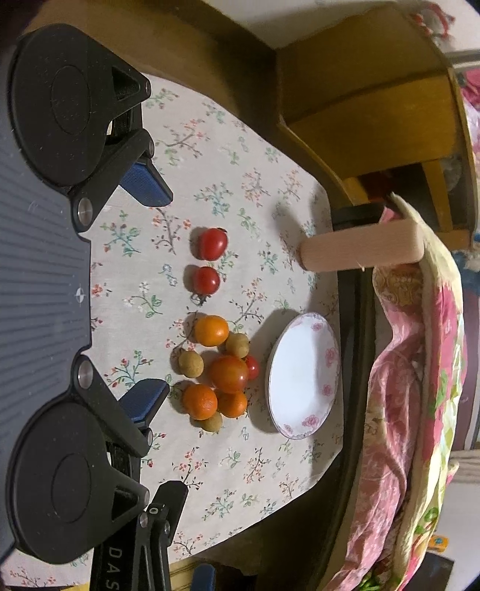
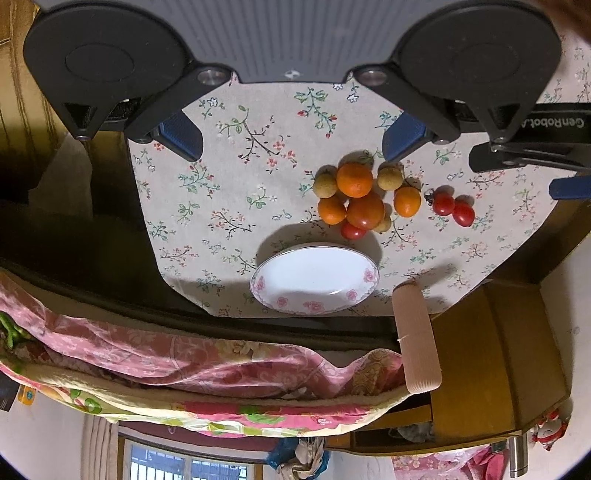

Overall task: Organize fruits
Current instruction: 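Move both grippers toward the fruit cluster on the table, then grasp a red cherry tomato with the left gripper while the right grasps a small tangerine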

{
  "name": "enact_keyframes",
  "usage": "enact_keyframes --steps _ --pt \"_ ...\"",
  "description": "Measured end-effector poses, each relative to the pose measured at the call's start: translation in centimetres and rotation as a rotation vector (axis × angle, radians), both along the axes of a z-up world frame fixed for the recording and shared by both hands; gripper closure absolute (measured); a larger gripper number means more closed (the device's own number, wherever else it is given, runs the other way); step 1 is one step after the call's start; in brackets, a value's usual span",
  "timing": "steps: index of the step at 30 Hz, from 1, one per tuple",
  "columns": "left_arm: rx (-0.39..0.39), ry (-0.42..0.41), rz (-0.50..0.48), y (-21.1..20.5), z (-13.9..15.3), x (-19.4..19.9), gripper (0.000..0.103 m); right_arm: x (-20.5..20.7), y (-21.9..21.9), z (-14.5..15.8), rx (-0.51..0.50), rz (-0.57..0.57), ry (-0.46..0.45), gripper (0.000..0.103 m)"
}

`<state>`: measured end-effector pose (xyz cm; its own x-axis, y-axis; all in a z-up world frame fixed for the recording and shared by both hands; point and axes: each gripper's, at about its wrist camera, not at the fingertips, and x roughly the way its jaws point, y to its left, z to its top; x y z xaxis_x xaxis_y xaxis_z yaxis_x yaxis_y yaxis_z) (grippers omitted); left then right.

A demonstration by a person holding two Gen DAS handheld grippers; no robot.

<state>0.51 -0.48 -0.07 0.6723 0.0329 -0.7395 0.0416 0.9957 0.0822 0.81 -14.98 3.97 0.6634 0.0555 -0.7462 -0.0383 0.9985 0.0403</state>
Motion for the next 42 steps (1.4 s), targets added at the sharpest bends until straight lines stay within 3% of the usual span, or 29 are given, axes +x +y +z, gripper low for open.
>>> enact_keyframes --steps 8,21,26,31,33,42 --pt "-0.012 0.042 -0.086 0.2 -1.2 2.9 0.009 2.0 -0.2 -0.4 -0.006 0.014 0.024 0.0" --pt "0.024 0.12 -0.182 1.4 -3.2 5.8 0.01 5.9 1.5 -3.2 0.025 0.192 0.107 0.009" --pt "-0.001 0.153 -0.205 2.6 -4.0 6.7 0.01 7.1 1.9 -4.1 0.099 0.241 0.152 0.021" --pt "0.002 0.189 -0.242 3.0 -4.7 7.3 0.009 8.3 2.6 -5.2 0.124 0.259 0.193 0.044" --pt "-0.002 0.2 -0.247 3.1 -4.9 7.6 0.009 8.8 2.6 -5.8 0.131 0.26 0.214 0.048" --pt "-0.014 0.18 -0.293 3.3 -4.9 9.1 0.009 10.3 2.9 -6.9 0.164 0.258 0.233 0.049"
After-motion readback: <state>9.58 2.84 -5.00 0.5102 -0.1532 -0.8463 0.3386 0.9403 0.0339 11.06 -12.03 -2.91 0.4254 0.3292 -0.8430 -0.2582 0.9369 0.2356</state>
